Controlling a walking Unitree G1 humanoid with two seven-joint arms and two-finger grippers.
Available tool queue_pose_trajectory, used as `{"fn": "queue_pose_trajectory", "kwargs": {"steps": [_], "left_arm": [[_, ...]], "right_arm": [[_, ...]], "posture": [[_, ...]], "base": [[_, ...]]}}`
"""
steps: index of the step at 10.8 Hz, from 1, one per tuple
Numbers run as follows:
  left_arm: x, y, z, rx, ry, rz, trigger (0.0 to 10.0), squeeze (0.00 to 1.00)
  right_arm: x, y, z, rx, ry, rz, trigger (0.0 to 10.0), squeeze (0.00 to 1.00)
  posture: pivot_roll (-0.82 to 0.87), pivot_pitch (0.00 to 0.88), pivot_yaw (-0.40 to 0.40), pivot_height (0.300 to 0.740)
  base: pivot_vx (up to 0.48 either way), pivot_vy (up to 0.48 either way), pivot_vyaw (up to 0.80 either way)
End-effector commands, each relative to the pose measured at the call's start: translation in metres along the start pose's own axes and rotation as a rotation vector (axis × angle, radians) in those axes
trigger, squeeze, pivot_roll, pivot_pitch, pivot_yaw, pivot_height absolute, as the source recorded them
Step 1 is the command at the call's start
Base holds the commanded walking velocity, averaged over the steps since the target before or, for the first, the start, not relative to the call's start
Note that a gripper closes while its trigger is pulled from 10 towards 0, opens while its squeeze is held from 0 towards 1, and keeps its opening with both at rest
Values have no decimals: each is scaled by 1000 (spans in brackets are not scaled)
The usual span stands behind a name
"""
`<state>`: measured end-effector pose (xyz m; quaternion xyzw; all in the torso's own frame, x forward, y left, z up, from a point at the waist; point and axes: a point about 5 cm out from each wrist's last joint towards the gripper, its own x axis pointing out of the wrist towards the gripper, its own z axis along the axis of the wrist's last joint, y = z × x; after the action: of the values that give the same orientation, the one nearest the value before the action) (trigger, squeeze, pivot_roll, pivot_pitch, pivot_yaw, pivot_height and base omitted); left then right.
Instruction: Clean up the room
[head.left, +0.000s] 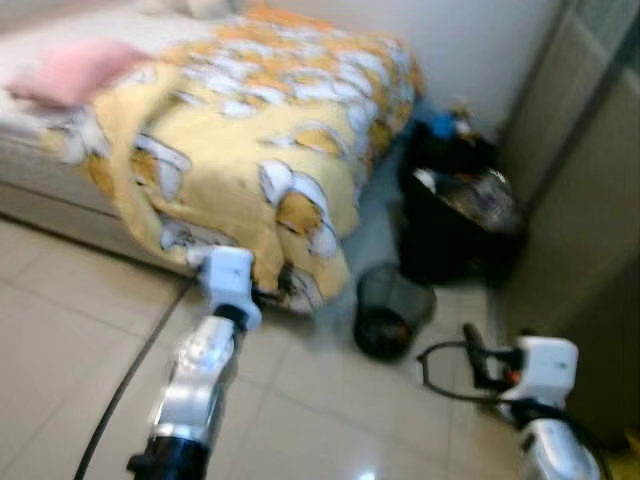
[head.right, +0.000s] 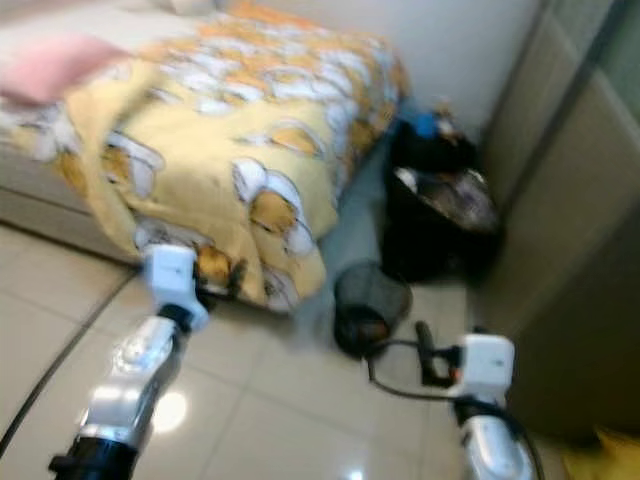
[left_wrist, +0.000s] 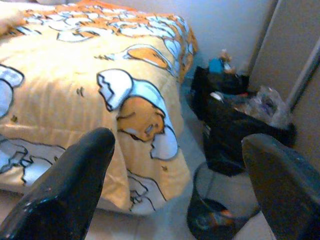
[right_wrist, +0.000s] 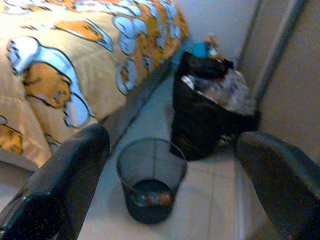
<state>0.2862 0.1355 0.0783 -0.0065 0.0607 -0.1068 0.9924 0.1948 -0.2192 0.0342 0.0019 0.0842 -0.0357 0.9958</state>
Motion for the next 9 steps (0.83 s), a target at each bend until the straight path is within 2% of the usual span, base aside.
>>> {"fn": "queue_pose_trajectory", "kwargs": {"steps": [1,2,4,6,7,8,9], "left_arm": [[-3,8,4,31,-14,14,10000,0],[-3,9,-1,-13,17,18,10000,0],[3,10,0,2,20,6,10000,0],[4,10,-3,13,30,-24,10000,0],[-7,10,-8,-19,9,-35,10000,0],[-31,1,-5,-36,-59,-127,10000,0],[-40,5,-8,-27,-49,-130,10000,0]], "right_arm": [[3,8,4,17,-15,29,10000,0],[7,8,8,17,-27,18,10000,0],[13,12,12,21,-48,12,10000,0],[10,17,10,44,-50,-4,10000,0],[3,14,4,110,-27,-47,10000,0],[-8,16,3,46,-20,5,10000,0],[-13,11,1,14,-8,12,10000,0]], "posture": [[-24,0,-41,732],[-28,0,-32,732],[-41,0,-11,732],[-40,0,-3,732],[-44,0,-2,732],[-37,0,-6,732],[-24,0,-16,732]], "base": [[454,0,0],[450,0,0],[450,0,0],[450,0,0],[450,0,0],[450,0,0],[450,0,0]]}}
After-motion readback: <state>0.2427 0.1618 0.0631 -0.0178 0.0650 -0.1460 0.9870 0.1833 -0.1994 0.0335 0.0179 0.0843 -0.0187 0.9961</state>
